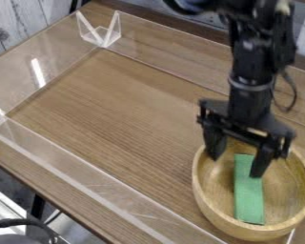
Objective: Remove the green block from inside the brown bowl and put it on the table
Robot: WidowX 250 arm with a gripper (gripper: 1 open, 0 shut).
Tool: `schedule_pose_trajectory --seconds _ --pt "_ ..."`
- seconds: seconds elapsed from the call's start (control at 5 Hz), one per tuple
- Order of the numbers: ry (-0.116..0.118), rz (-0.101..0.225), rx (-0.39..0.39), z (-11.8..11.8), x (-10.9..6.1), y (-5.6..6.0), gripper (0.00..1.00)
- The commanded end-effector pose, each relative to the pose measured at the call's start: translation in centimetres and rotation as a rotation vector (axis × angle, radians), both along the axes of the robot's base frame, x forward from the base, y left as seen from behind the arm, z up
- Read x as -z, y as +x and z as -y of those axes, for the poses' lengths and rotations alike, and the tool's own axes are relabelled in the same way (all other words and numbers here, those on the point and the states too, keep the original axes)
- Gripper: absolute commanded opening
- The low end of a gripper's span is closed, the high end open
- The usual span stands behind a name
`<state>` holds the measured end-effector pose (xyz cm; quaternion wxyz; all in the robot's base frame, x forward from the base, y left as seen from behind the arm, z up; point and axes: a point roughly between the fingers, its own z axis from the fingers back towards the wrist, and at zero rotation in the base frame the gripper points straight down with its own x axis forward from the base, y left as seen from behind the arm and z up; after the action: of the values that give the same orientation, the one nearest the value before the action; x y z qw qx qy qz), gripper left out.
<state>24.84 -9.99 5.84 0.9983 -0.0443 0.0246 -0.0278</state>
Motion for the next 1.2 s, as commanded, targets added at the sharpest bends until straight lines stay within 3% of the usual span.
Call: schedule_pose_trajectory --seconds 0.0,0.2,0.4,1.0 --pt "0.003 0.03 0.012 0.5 0.4 0.7 1.0" --pt "0.013 0.022 0.016 0.8 1.2 0.9 1.0" --pt "0.016 0.024 0.011 0.7 1.3 1.0 0.0" --pt "0.008 0.054 0.013 -0.2 -1.3 1.2 0.0"
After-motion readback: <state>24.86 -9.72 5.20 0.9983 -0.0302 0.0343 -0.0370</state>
